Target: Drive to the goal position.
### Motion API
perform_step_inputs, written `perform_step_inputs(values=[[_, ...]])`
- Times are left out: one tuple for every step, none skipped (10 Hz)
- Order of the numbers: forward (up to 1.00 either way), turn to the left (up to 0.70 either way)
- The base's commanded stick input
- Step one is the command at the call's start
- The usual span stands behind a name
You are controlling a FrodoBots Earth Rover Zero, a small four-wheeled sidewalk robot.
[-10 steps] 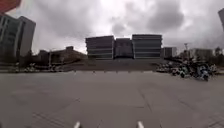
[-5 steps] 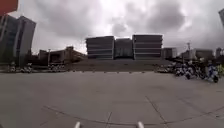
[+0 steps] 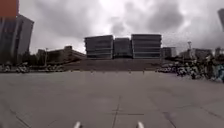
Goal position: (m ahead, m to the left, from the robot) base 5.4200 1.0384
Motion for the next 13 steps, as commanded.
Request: perform_step_inputs(values=[[1.00, 0.00], [1.00, 0.00], [1.00, 0.00], [1.00, 0.00], [1.00, 0.00], [1.00, 0.00], [1.00, 0.00], [1.00, 0.00], [1.00, 0.00], [1.00, 0.00], [1.00, 0.00], [1.00, 0.00], [1.00, 0.00]])
